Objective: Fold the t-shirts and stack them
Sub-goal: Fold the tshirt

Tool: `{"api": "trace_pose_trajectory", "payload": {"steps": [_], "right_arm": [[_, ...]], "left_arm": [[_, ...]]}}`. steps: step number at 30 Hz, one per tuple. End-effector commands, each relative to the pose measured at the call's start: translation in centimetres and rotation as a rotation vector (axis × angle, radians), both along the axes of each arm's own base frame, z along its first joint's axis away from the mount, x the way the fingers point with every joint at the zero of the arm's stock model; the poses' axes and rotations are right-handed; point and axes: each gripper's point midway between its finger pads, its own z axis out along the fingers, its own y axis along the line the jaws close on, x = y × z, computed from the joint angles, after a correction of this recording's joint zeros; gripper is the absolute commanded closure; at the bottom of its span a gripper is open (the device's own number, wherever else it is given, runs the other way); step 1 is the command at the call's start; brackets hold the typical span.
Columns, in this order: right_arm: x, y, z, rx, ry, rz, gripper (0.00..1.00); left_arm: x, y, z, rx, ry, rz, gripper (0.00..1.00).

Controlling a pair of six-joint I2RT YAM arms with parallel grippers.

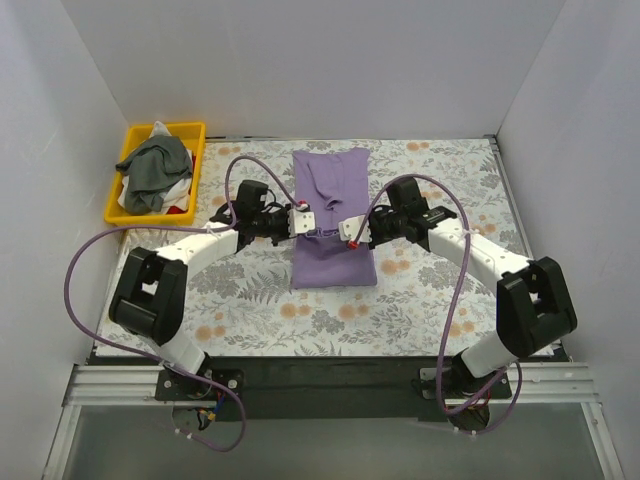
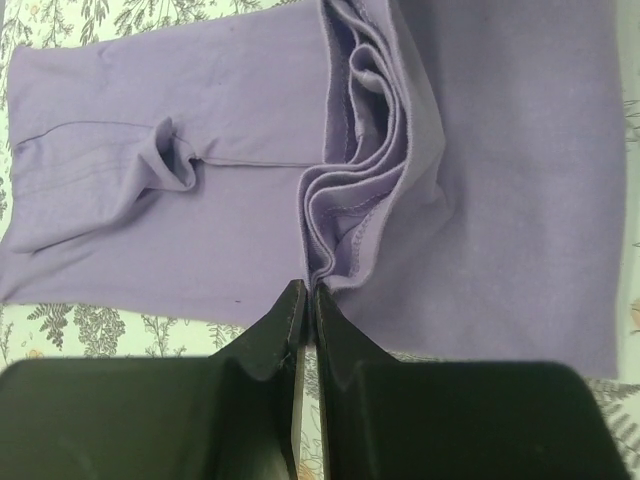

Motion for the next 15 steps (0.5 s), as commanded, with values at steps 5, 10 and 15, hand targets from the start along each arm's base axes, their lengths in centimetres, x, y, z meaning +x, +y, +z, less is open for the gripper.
{"api": "trace_pose_trajectory", "payload": {"steps": [5,10,15], "right_arm": [[4.6,0.5,1.5,0.03,-0.09,0.022,0.99],[6.0,0.8,0.8,0.032,-0.087,0.018,0.99],[7.1,1.2,-0.5,0.025,-0.079,0.019,0.99]], "left_arm": [[4.3,-0.6,1.7,-0.041,-0.102,-0.01,1.0],[5.7,-0.5,1.0,-0.04,-0.104,0.004,1.0],[6.8,-0.4,0.0,-0.032,-0.101,0.011,1.0]]}}
